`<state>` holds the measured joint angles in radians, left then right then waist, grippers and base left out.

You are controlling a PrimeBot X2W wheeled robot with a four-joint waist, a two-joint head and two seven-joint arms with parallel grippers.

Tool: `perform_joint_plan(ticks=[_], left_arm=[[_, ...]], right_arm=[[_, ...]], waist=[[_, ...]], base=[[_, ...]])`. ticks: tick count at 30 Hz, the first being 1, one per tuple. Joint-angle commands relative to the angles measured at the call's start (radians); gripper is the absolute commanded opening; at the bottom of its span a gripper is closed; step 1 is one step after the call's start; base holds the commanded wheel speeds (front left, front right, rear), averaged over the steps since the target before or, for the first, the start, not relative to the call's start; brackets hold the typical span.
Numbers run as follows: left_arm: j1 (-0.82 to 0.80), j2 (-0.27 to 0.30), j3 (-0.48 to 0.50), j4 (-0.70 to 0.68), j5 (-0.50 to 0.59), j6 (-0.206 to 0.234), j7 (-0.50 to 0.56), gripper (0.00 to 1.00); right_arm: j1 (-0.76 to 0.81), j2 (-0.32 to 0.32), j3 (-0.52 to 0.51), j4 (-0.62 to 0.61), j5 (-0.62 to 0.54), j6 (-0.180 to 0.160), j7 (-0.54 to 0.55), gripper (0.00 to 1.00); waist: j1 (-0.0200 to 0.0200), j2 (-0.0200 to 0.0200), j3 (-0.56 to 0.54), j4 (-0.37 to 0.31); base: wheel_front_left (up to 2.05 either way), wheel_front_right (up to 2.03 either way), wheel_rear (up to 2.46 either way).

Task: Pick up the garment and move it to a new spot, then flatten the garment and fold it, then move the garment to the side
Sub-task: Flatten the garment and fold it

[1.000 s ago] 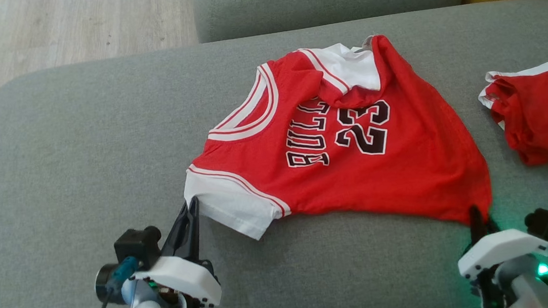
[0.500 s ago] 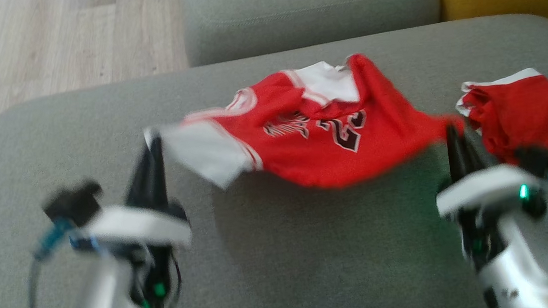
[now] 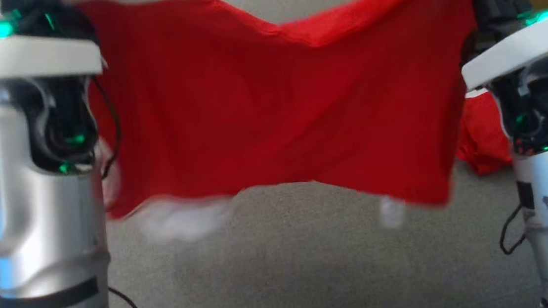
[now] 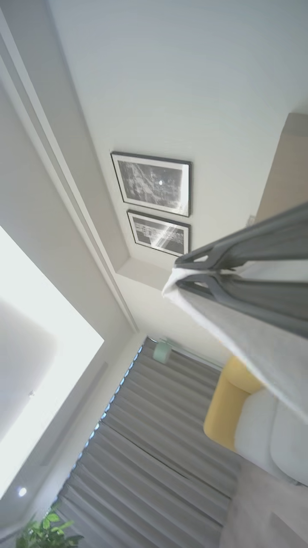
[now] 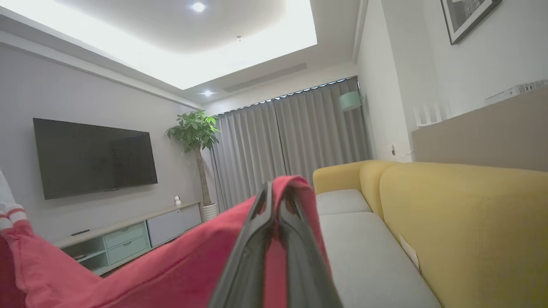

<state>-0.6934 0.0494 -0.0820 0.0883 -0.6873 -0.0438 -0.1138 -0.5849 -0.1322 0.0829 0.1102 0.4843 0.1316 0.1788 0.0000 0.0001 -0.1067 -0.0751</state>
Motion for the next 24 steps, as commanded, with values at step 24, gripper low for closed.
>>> perform_joint_plan(ticks=[24], left_arm=[[-0.71, 0.183, -0.033, 0.484, 0.154, -0.008, 0.054, 0.0]], right_arm=[[-0.64, -0.017, 0.05, 0.381, -0.15, -0.001, 0.027, 0.0]], waist=[[0.0, -0.0001, 0.435, 0.038]], base=[[0.0, 0.0, 0.0]])
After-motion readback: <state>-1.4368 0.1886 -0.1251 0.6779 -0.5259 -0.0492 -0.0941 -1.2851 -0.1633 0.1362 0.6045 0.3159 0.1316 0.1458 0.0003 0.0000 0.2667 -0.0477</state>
